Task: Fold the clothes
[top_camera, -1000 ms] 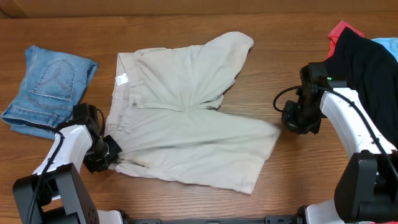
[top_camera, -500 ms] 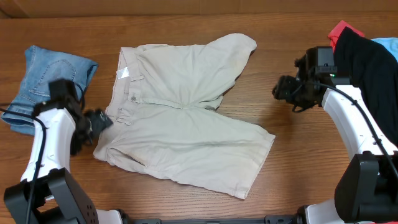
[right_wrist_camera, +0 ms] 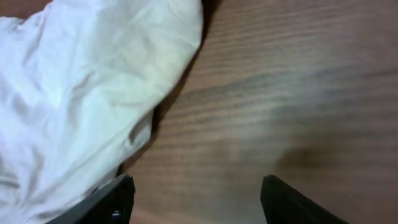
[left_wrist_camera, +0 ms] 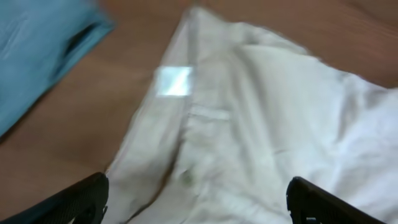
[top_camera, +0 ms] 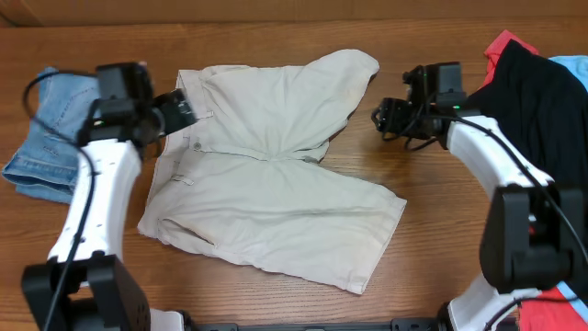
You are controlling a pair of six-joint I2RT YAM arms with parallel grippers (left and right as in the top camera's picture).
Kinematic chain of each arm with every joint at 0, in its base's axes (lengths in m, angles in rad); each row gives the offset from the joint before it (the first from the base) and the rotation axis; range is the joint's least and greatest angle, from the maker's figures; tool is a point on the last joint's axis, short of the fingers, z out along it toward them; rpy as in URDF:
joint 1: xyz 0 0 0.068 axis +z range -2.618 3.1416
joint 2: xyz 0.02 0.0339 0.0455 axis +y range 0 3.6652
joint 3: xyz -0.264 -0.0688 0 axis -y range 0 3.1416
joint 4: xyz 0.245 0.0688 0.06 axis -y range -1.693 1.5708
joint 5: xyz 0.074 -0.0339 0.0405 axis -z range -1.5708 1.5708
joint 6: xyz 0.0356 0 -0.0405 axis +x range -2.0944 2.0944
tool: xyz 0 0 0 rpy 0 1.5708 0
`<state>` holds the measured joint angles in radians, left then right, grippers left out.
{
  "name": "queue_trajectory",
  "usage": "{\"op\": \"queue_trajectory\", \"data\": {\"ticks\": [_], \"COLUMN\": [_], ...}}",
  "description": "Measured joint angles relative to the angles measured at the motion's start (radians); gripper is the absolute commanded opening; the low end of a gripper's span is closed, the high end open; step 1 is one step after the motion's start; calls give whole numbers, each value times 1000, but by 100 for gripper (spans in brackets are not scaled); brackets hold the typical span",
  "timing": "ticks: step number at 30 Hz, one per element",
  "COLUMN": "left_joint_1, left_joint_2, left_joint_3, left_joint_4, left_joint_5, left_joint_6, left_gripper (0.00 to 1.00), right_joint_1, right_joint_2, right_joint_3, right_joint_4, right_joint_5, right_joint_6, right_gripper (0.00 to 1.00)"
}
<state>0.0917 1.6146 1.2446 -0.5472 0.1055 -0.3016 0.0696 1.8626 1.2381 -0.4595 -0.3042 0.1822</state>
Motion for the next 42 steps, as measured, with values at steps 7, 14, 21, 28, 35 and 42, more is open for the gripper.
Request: {"op": "queue_trajectory", "data": {"ticks": [7, 14, 21, 28, 35, 42], "left_joint_1": [-65, -64, -64, -64, -64, -64], "left_joint_2": [182, 343, 353, 353, 353, 353], "left_joint_3": [7, 7, 7, 7, 7, 7], "left_joint_4": [74, 76, 76, 73, 64, 65], "left_joint_5": [7, 7, 6, 3, 2, 0], "left_joint_6": [35, 43, 44, 44, 44, 44], "left_gripper": [93, 93, 94, 93, 94, 94], "right_joint_1": [33, 71, 96, 114, 100, 120], "right_joint_2": [129, 233, 263, 265, 240, 68], "right_joint_3": [1, 4, 5, 6, 30, 185], "right_joint_4": [201, 383, 465, 468, 288, 33], "right_joint_5": [-35, -97, -132, -142, -119, -79], "right_joint_6": [1, 2, 1, 6, 4, 4], "right_gripper": [76, 76, 41, 4, 4, 4]}}
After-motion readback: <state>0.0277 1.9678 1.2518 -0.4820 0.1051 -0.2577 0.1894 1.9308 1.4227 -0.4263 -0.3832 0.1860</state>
